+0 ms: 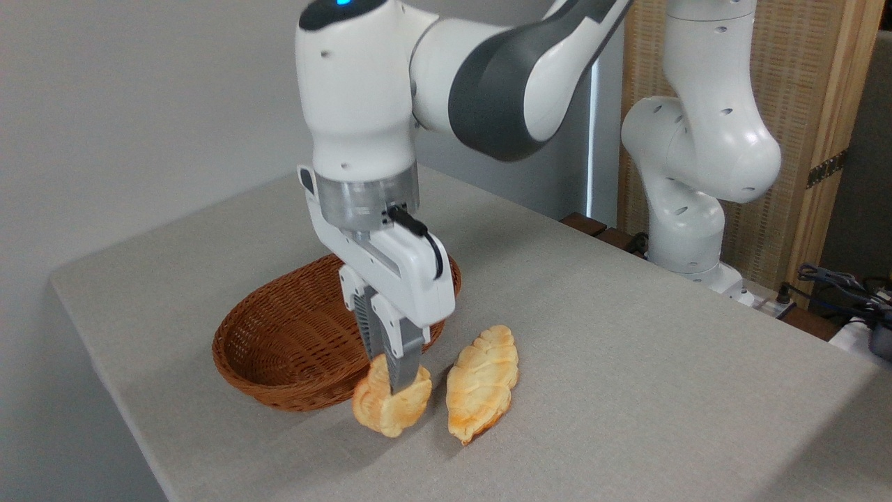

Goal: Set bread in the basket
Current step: 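Lift the held bun and carry it over the wicker basket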

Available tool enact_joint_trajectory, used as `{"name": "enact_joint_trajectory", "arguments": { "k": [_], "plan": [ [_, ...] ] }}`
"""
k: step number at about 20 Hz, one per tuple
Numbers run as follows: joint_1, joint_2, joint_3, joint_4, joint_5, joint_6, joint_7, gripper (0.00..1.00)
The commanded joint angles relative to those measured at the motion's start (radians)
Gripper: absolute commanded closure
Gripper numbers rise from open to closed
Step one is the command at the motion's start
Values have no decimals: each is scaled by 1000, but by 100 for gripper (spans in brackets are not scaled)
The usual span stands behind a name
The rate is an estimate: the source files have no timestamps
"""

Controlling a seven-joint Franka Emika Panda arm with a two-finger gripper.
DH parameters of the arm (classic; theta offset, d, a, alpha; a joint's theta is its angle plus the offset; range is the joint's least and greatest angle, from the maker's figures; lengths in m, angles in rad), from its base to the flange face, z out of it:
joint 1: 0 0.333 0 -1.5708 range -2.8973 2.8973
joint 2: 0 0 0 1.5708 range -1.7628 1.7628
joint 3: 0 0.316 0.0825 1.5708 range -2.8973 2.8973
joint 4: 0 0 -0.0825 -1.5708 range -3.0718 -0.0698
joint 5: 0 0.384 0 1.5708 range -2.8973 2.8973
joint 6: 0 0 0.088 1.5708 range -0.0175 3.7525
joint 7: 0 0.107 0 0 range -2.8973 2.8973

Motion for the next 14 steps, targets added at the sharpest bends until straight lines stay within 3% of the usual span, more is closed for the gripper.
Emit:
{"name": "enact_joint_trajectory", "arguments": {
  "k": [1,3,6,8,10,12,14],
  "plan": [
    [-6,-17,-5,27,-54,8,13,69],
    [-17,-21,-11,50,-111,6,13,67],
    [-26,-32,-86,50,-145,8,-4,59],
    [-26,-32,-103,50,-183,8,-16,49],
    [-28,-28,-126,50,-200,9,-18,21],
    [-28,-21,-145,47,-195,9,-19,4],
    [-28,-21,-146,45,-195,8,-18,0]
  ]
}}
